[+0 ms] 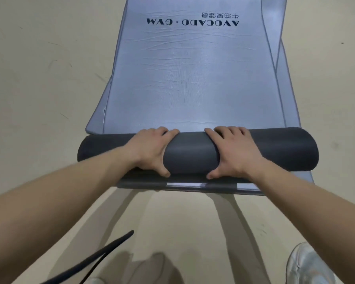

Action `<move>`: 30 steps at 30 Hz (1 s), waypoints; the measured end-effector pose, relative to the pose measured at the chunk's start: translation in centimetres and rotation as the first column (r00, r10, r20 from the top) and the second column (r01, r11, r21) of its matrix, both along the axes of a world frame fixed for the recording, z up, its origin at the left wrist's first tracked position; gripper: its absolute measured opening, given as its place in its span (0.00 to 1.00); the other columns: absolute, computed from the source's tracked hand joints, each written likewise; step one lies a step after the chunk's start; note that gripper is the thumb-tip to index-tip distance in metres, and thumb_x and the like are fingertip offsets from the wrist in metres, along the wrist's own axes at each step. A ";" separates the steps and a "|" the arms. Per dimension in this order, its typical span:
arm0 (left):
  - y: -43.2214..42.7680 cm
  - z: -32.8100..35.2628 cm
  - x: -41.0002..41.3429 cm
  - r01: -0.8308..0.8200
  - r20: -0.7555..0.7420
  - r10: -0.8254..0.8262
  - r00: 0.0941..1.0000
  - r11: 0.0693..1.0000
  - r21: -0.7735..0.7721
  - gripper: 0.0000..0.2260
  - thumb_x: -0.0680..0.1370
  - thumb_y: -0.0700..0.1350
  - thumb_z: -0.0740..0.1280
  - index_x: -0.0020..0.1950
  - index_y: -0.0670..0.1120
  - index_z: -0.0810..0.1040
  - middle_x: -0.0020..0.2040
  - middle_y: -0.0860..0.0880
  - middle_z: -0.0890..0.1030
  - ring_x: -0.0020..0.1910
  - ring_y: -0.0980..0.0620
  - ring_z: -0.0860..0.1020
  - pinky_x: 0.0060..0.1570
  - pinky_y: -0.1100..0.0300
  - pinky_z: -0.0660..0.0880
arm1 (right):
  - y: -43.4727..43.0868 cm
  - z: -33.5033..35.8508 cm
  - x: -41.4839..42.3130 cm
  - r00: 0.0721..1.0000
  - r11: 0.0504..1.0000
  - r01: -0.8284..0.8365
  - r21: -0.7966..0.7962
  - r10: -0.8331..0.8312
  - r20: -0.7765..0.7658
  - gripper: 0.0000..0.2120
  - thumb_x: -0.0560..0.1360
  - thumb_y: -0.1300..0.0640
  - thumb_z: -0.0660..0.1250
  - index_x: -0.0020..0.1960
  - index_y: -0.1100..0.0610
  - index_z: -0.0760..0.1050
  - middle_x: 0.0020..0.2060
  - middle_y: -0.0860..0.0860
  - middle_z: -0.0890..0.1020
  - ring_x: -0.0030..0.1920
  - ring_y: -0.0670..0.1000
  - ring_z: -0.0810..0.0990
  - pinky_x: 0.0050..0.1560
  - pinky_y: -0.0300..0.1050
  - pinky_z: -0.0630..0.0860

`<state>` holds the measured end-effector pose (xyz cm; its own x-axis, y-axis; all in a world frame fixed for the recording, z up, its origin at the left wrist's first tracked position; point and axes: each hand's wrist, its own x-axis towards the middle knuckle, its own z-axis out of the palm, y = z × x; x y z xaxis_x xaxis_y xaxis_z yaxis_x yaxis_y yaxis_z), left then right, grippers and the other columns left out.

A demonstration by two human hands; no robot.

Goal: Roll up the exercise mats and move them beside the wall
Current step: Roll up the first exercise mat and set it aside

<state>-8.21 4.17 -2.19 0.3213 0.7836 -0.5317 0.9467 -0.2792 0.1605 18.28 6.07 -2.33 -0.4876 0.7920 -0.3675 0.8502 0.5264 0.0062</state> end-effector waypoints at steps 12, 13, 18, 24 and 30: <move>0.6 2.5 0.3 -0.077 -0.022 0.082 0.996 0.982 0.174 0.46 0.64 0.68 0.75 0.76 0.55 0.62 0.63 0.49 0.78 0.57 0.43 0.78 0.59 0.46 0.76 | 4.3 4.1 -1.9 0.999 0.980 0.034 -0.196 -0.036 -0.005 0.46 0.59 0.35 0.79 0.72 0.43 0.65 0.55 0.47 0.79 0.51 0.55 0.78 0.53 0.52 0.77; 0.5 3.0 0.4 -0.070 -0.024 0.073 0.997 0.993 0.096 0.45 0.63 0.68 0.76 0.75 0.56 0.63 0.61 0.50 0.78 0.55 0.44 0.78 0.57 0.47 0.77 | 3.9 4.6 -1.9 0.999 0.959 0.052 -0.277 -0.053 0.005 0.45 0.58 0.36 0.80 0.70 0.42 0.66 0.55 0.46 0.79 0.51 0.54 0.77 0.52 0.52 0.77; -0.4 2.8 0.5 -0.061 0.001 0.063 0.998 0.961 -0.271 0.45 0.62 0.64 0.82 0.74 0.59 0.66 0.60 0.54 0.80 0.56 0.48 0.77 0.58 0.53 0.75 | -2.3 3.1 -0.6 0.998 0.985 0.056 -0.164 -0.057 -0.001 0.56 0.58 0.28 0.76 0.79 0.45 0.57 0.66 0.49 0.76 0.64 0.56 0.75 0.68 0.56 0.69; 0.8 3.3 -0.7 -0.176 -0.010 0.176 0.984 0.983 -0.060 0.47 0.62 0.70 0.79 0.78 0.60 0.67 0.69 0.53 0.77 0.66 0.45 0.76 0.63 0.47 0.75 | -3.0 0.7 -0.3 1.000 0.997 -0.024 0.071 0.025 -0.007 0.62 0.52 0.26 0.75 0.78 0.49 0.56 0.68 0.53 0.71 0.66 0.59 0.72 0.68 0.61 0.65; -5.6 -1.1 0.4 0.022 -0.118 0.023 0.993 0.932 0.362 0.55 0.70 0.77 0.61 0.83 0.42 0.51 0.83 0.34 0.54 0.81 0.31 0.55 0.79 0.36 0.58 | 4.1 2.0 -0.8 0.995 0.983 0.027 -0.182 -0.044 -0.091 0.64 0.54 0.25 0.78 0.82 0.43 0.54 0.76 0.51 0.62 0.76 0.57 0.58 0.76 0.59 0.57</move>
<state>-7.84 -1.41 -3.32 0.2732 0.9300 -0.2458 0.9527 -0.2969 -0.0644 17.50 10.14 -0.38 -0.4997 0.7344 -0.4592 0.8606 0.4809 -0.1674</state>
